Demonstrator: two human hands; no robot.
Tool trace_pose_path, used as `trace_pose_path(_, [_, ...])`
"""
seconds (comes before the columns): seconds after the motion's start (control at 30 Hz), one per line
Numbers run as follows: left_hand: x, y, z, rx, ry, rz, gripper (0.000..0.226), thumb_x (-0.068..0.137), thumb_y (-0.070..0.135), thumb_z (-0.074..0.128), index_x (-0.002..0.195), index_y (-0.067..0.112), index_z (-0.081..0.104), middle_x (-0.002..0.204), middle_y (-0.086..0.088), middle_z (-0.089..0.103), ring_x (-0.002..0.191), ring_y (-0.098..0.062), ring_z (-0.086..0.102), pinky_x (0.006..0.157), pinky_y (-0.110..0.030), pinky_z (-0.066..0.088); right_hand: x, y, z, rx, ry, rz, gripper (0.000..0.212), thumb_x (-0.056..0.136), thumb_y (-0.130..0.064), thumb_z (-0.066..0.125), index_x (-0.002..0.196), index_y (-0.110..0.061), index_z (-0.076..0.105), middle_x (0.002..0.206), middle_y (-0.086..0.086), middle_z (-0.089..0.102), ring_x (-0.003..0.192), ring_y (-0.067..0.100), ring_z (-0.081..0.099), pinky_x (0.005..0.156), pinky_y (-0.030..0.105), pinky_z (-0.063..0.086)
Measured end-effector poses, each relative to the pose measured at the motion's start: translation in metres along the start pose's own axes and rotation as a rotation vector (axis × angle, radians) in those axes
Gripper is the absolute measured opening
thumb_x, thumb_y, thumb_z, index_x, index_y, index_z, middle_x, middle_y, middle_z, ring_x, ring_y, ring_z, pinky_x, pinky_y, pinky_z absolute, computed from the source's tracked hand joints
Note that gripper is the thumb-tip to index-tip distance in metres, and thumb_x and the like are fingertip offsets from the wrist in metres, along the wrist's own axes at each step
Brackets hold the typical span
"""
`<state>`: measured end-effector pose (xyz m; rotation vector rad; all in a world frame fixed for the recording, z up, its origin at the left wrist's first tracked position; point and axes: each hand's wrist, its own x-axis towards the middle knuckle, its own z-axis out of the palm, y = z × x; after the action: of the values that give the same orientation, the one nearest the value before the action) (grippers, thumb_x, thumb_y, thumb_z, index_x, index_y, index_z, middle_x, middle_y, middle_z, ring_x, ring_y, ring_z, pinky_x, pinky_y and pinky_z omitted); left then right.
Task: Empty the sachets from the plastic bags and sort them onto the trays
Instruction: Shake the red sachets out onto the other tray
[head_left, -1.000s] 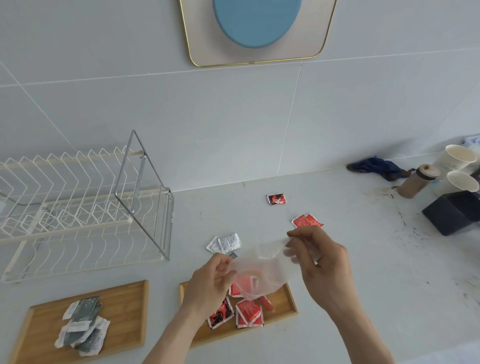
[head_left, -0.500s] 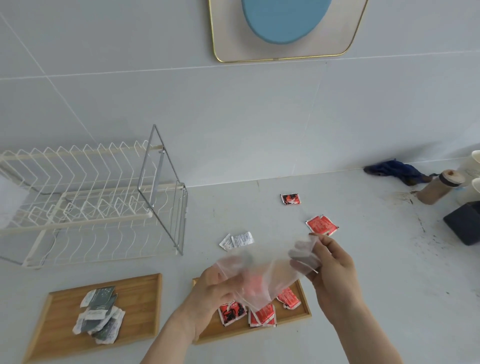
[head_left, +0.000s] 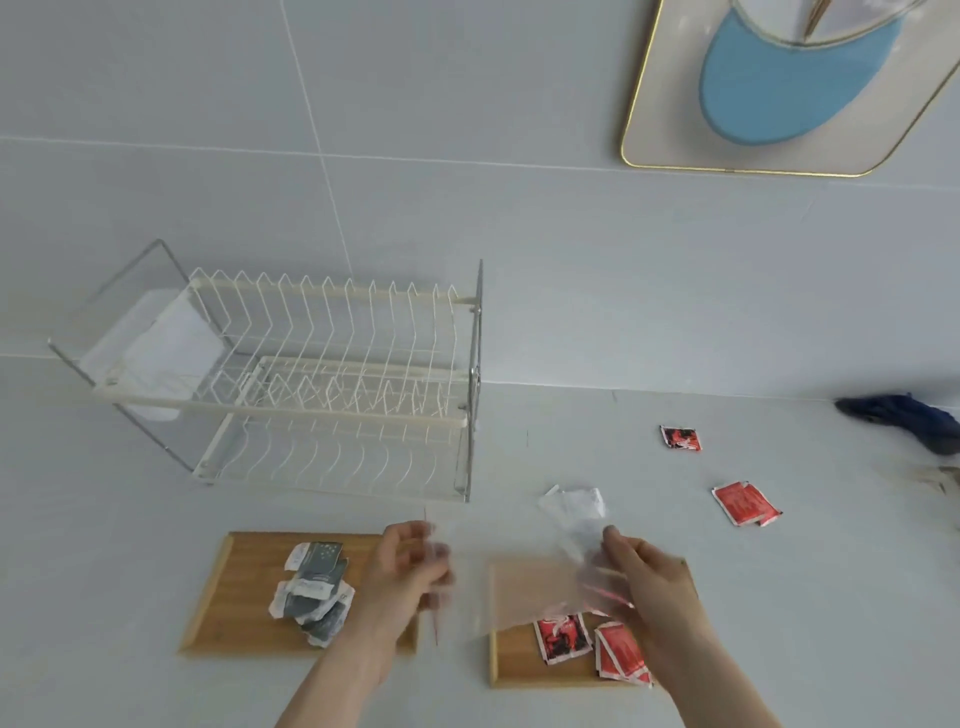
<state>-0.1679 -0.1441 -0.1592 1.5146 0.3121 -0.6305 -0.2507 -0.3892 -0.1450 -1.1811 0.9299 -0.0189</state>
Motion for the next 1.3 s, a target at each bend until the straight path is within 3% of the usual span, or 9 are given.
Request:
trace_pose_path(0.13, [-0.007, 0.01, -0.057, 0.007, -0.031, 0.001, 0.063, 0.07, 0.021, 0.084, 0.124, 0.036, 0.054, 0.108, -0.002, 0.076, 0.098, -0.022, 0.073, 0.083, -0.044, 0.057, -0.014, 0.017, 0.048, -0.077, -0.028, 0.035, 0.026, 0.099, -0.022, 0.063, 0.104, 0.004, 0.067, 0.096, 0.019, 0.077, 0.082, 0.034, 0.075, 0.068, 0.04, 0.062])
trace_pose_path(0.2, [-0.009, 0.013, -0.087, 0.055, -0.023, 0.017, 0.066, 0.074, 0.01, 0.08, 0.124, 0.042, 0.051, 0.113, -0.004, 0.072, 0.1, -0.024, 0.07, 0.071, -0.033, 0.053, -0.018, 0.026, 0.076, -0.099, -0.032, 0.022, 0.021, 0.099, -0.017, 0.063, 0.105, 0.004, 0.065, 0.092, 0.018, 0.075, 0.076, 0.032, 0.074, 0.061, 0.035, 0.06])
trace_pose_path(0.33, [-0.01, 0.012, -0.151, 0.05, 0.091, 0.045, 0.066, 0.078, -0.007, 0.072, 0.127, 0.031, 0.051, 0.116, -0.008, 0.067, 0.1, -0.025, 0.068, 0.068, -0.03, 0.056, -0.028, 0.047, 0.134, -0.231, -0.096, 0.034, 0.014, 0.097, -0.01, 0.066, 0.105, 0.002, 0.066, 0.088, 0.017, 0.074, 0.068, 0.029, 0.072, 0.059, 0.035, 0.061])
trace_pose_path(0.57, [-0.022, 0.004, -0.266, 0.04, 0.283, 0.07, 0.069, 0.065, 0.012, 0.076, 0.126, 0.031, 0.05, 0.112, 0.0, 0.067, 0.095, -0.022, 0.07, 0.074, -0.035, 0.056, -0.043, 0.087, 0.247, -0.518, -0.149, -0.002, 0.005, 0.095, -0.006, 0.066, 0.097, -0.001, 0.067, 0.076, 0.012, 0.074, 0.054, 0.022, 0.07, 0.053, 0.031, 0.057])
trace_pose_path(0.7, [-0.027, -0.011, -0.331, 0.044, 0.387, 0.078, 0.054, 0.074, 0.001, 0.068, 0.116, 0.032, 0.054, 0.108, 0.001, 0.068, 0.089, -0.023, 0.071, 0.082, -0.048, 0.061, -0.051, 0.117, 0.31, -0.594, -0.142, -0.031, 0.004, 0.089, -0.003, 0.07, 0.093, -0.004, 0.069, 0.081, 0.016, 0.074, 0.061, 0.029, 0.072, 0.058, 0.039, 0.06])
trace_pose_path(0.93, [-0.025, -0.02, -0.409, 0.074, 0.519, 0.061, 0.048, 0.08, 0.001, 0.067, 0.114, 0.032, 0.054, 0.104, 0.009, 0.07, 0.085, -0.02, 0.071, 0.087, -0.049, 0.058, -0.075, 0.145, 0.401, -0.783, -0.125, -0.147, 0.01, 0.087, -0.01, 0.069, 0.091, -0.019, 0.065, 0.086, 0.009, 0.073, 0.07, 0.027, 0.076, 0.055, 0.036, 0.061])
trace_pose_path(1.1, [-0.02, -0.02, -0.443, 0.086, 0.605, 0.085, 0.048, 0.083, 0.001, 0.066, 0.118, 0.029, 0.052, 0.108, 0.006, 0.069, 0.088, -0.019, 0.071, 0.083, -0.042, 0.058, -0.074, 0.157, 0.444, -0.824, -0.177, -0.186, 0.02, 0.085, -0.02, 0.071, 0.104, -0.024, 0.066, 0.089, 0.003, 0.072, 0.083, 0.028, 0.073, 0.08, 0.054, 0.062])
trace_pose_path(1.2, [-0.013, -0.017, -0.457, 0.076, 0.628, 0.111, 0.052, 0.085, -0.003, 0.065, 0.125, 0.026, 0.05, 0.114, 0.002, 0.067, 0.094, -0.02, 0.069, 0.076, -0.031, 0.051, -0.077, 0.157, 0.466, -0.805, -0.233, -0.184, 0.035, 0.087, -0.022, 0.069, 0.122, -0.02, 0.064, 0.096, 0.002, 0.07, 0.091, 0.027, 0.071, 0.087, 0.053, 0.06])
trace_pose_path(1.3, [-0.007, -0.016, -0.465, 0.077, 0.621, 0.119, 0.063, 0.085, -0.004, 0.066, 0.135, 0.027, 0.045, 0.128, -0.001, 0.061, 0.105, -0.022, 0.065, 0.086, -0.035, 0.051, -0.081, 0.154, 0.481, -0.826, -0.286, -0.174, 0.052, 0.093, -0.028, 0.067, 0.142, -0.019, 0.053, 0.119, -0.001, 0.067, 0.107, 0.025, 0.066, 0.101, 0.044, 0.054])
